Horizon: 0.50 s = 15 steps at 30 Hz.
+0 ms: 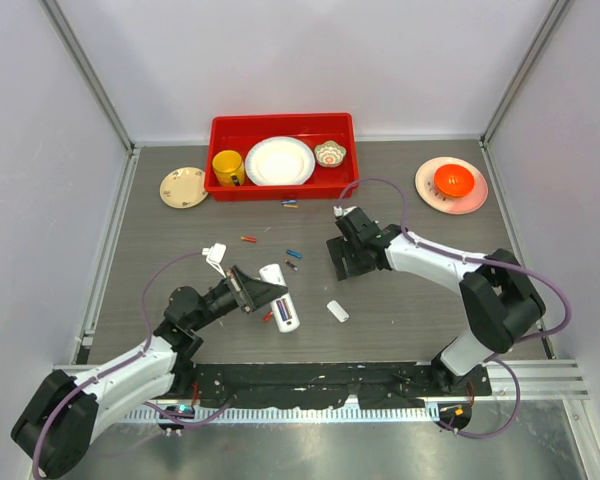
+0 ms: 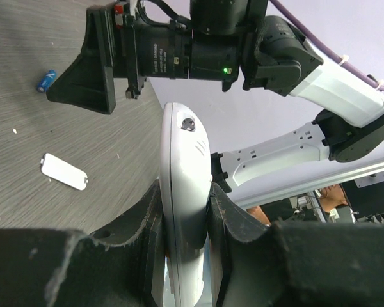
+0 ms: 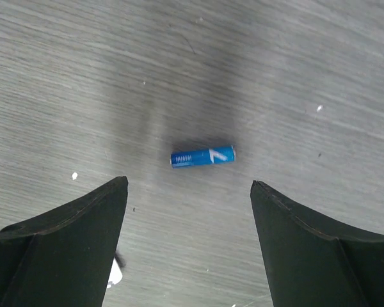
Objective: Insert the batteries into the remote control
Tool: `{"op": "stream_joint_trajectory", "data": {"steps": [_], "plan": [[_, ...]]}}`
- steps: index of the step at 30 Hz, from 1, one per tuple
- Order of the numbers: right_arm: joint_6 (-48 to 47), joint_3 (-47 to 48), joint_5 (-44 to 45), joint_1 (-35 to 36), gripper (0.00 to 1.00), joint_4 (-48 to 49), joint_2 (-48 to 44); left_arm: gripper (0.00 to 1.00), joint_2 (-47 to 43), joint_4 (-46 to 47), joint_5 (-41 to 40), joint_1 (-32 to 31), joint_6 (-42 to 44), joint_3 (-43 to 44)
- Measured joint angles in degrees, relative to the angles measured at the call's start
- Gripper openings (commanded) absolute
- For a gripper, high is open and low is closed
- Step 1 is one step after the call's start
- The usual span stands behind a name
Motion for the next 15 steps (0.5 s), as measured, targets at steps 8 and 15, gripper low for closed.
{"op": "stream_joint_trajectory", "data": {"steps": [8,15], "plan": [[-5.40,2.67,-1.09,-1.27,0.80,0.15,4.96,0.00,0.72,0.04,0.63,0.00,0.04,0.00],[-7.13,2.67,-2.16,-3.02,0.73,0.09,5.22,0.00,1.18,0.15,0.66,0.00,0.22,0.00]]}}
